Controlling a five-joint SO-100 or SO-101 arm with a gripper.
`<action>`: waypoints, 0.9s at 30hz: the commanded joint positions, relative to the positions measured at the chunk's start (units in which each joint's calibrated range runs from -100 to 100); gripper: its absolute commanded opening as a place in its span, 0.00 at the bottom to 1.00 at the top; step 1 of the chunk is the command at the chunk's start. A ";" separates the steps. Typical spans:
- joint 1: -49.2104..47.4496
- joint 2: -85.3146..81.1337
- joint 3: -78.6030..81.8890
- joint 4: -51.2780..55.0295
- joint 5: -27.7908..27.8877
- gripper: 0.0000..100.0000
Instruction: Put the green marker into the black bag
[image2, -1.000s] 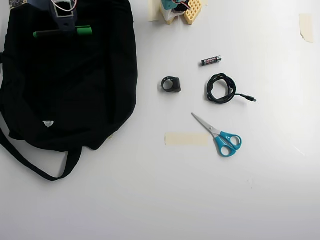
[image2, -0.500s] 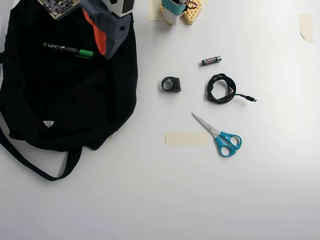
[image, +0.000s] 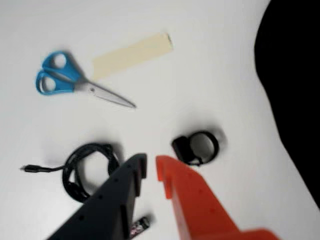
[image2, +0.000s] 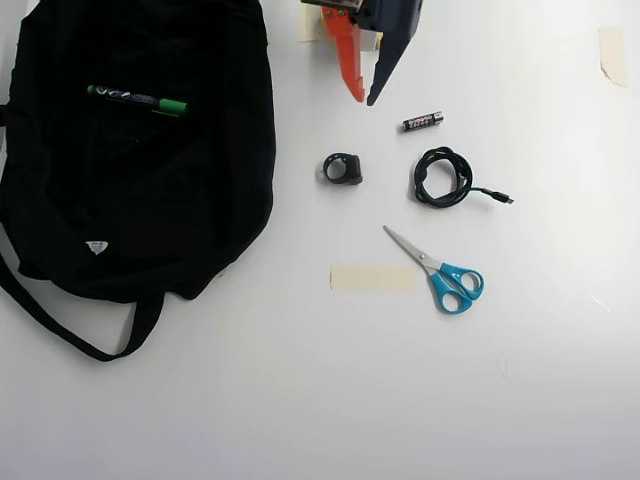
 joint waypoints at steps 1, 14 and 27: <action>-1.07 -8.49 8.52 -1.50 -0.12 0.02; -3.38 -27.41 37.99 -14.77 0.51 0.02; -4.13 -39.20 53.81 -20.02 3.13 0.02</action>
